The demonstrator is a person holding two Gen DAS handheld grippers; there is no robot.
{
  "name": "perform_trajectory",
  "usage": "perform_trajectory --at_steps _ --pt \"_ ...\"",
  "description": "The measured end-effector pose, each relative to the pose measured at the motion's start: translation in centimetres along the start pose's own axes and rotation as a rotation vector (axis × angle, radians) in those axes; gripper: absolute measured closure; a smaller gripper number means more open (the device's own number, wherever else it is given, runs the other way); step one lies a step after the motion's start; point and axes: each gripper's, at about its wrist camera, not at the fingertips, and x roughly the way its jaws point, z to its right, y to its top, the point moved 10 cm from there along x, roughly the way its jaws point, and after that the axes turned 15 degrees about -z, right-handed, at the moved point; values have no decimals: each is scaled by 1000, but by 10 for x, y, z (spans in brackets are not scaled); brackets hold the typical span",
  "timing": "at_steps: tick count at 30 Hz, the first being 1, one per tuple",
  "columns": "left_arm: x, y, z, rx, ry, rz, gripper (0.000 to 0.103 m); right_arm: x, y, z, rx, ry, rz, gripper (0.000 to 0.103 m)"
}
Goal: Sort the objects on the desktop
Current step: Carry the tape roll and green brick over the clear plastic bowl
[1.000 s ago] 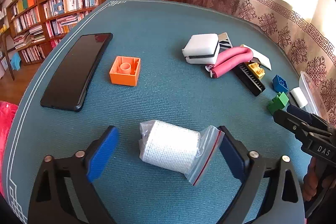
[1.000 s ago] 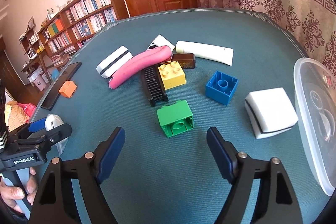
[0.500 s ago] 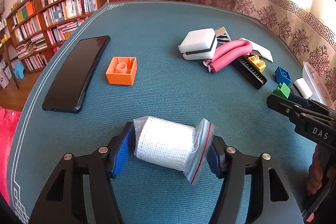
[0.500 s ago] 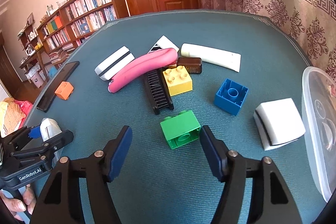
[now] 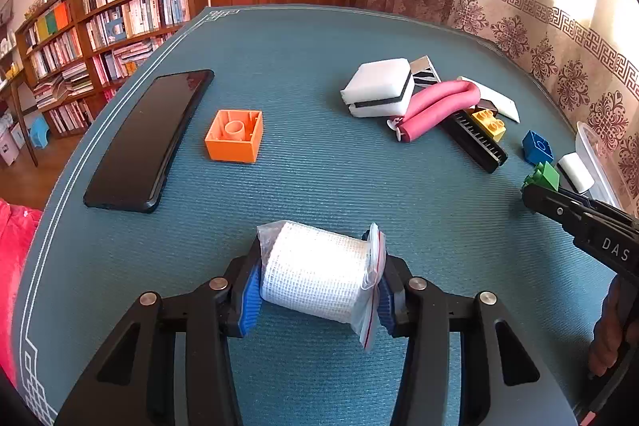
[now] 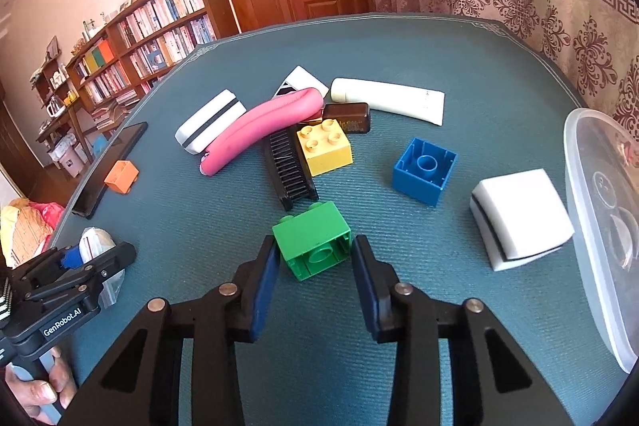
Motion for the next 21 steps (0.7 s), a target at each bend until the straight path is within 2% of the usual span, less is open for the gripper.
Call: perform_trajectory --at_steps 9,21 --pt "-3 -4 16 24 -28 -3 54 -37 -3 21 39 -13 69 62" --pt "-12 -6 44 55 -64 2 54 -76 -9 84 153 -91 146 62"
